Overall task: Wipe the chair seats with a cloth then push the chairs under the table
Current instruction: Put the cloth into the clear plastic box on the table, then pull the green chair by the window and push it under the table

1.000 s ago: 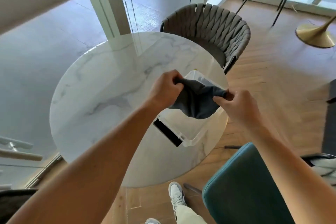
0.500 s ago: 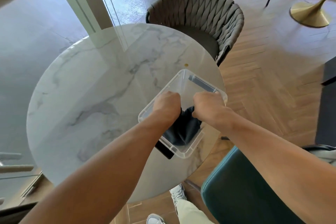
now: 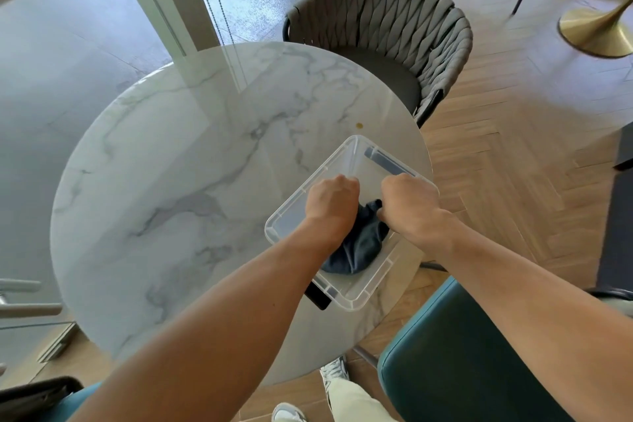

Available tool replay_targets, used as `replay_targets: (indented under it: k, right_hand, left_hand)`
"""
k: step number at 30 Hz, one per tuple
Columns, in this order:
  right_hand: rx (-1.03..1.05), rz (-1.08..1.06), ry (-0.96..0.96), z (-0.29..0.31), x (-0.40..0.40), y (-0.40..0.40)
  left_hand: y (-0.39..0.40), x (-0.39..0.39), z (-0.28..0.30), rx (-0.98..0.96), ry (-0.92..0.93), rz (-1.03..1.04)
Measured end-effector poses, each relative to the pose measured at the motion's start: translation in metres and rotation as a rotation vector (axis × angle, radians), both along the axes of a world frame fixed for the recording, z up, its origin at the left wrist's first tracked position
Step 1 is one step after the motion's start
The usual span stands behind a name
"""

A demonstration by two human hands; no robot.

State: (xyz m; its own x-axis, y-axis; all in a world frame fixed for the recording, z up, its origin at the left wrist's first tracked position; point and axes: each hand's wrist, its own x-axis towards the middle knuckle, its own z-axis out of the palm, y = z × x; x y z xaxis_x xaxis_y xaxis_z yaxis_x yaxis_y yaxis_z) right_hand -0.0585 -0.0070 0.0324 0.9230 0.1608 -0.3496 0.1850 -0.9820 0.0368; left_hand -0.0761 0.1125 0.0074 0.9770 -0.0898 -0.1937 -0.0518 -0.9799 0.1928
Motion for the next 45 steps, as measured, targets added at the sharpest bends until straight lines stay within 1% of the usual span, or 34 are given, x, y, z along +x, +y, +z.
replay_targets:
  k: [4,7,10,13,18,22,27,32,40,45]
  right_hand:
    - [0.147,-0.028,-0.040,0.011,-0.005,0.000]
    - [0.247,-0.010,-0.033,0.025,-0.015,0.003]
    - [0.350,0.022,-0.015,0.039,-0.029,0.012]
    - [0.460,0.071,-0.011,0.053,-0.044,0.028]
    - [0.673,0.192,0.044,0.065,-0.079,0.074]
    - [0.745,0.351,0.117,0.066,-0.130,0.123]
    - [0.740,0.544,0.287,0.047,-0.219,0.170]
    - [0.707,0.689,0.383,0.020,-0.318,0.195]
    - [0.505,0.897,0.421,-0.024,-0.482,0.215]
    - [0.428,0.982,0.467,-0.045,-0.578,0.242]
  left_hand:
    - [0.003,-0.013,0.010,-0.142,-0.023,0.084]
    - [0.012,-0.030,0.019,-0.260,-0.040,0.204]
    - [0.025,-0.054,0.030,-0.330,-0.095,0.329]
    - [0.046,-0.083,0.043,-0.356,-0.184,0.434]
    - [0.083,-0.153,0.059,-0.368,-0.269,0.671]
    - [0.111,-0.222,0.055,-0.348,-0.277,0.848]
    - [0.140,-0.324,0.046,-0.283,-0.210,1.057]
    - [0.152,-0.440,0.028,-0.262,-0.180,1.240]
    - [0.147,-0.643,-0.003,-0.373,-0.147,1.469]
    - [0.153,-0.758,-0.009,-0.351,-0.164,1.592]
